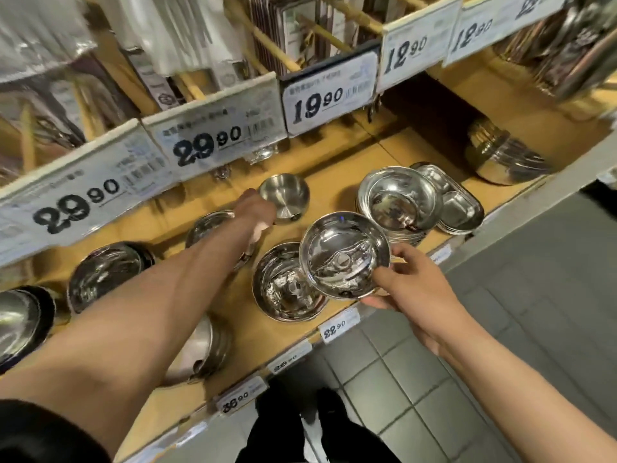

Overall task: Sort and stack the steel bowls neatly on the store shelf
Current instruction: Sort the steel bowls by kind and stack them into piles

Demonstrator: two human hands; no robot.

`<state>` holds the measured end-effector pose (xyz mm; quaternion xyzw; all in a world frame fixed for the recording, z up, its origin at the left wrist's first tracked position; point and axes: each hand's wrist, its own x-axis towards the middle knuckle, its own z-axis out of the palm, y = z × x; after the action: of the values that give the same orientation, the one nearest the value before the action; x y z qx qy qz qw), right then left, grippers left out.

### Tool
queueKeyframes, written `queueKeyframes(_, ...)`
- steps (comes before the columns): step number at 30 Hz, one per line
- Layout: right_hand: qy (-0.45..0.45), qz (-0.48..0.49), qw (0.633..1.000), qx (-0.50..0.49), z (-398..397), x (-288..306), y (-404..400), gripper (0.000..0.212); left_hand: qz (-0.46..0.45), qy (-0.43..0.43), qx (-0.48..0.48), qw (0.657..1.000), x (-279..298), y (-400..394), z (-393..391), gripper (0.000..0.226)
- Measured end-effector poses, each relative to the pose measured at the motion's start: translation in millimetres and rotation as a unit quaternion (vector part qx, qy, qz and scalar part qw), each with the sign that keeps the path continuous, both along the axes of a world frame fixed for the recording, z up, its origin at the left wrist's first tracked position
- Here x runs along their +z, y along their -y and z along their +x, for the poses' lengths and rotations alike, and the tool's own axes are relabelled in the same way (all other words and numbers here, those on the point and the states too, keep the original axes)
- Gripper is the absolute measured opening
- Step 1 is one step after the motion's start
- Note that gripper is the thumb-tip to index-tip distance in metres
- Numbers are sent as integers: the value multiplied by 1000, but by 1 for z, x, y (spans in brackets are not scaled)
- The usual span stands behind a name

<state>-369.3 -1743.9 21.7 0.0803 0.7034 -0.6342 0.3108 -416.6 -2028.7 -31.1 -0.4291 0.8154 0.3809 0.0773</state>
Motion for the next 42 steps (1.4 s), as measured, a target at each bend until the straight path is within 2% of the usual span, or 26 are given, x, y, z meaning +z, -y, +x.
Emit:
queueKeyframes(4, 9, -17, 999, -34, 4, -5, -7, 27, 32, -4, 12, 999, -11, 2, -14, 50)
queueKeyframes(10, 21, -10, 998, -57, 10, -11, -10, 27, 117, -66, 70, 988, -12, 0, -12, 49)
queueKeyframes(13, 25, -17, 998, -61, 9, -8, -10, 28, 162, -89, 98, 978, 10, -1, 2, 40)
queueKeyframes(17, 28, -25, 999, -36, 4, 1, -4, 30, 173, -58, 48, 982, 53, -6, 50, 22)
queueKeyframes(20, 26, -14, 1000, 6, 1, 7, -1, 36, 215, -116, 110, 963, 79, -9, 91, 24)
queueKeyframes(23, 30, -12, 999, 29, 2, 8, 4, 46, 212, -133, 150, 956, 98, -9, 134, 21)
queueKeyframes(26, 47, -30, 997, 49, 4, 7, 14, 46, 215, -150, 179, 948, 114, -5, 177, 9)
queueKeyframes(31, 48, -46, 991, 115, 9, 6, 35, 43, 211, -182, 252, 927, 125, -1, 245, 8)
queueKeyframes(37, 52, -47, 983, 167, 23, 10, 54, 36, 208, -193, 321, 904, 104, -8, 289, 17)
queueKeyframes(42, 61, -46, 980, 186, 30, 16, 55, 27, 201, -202, 335, 898, 88, -15, 297, 25)
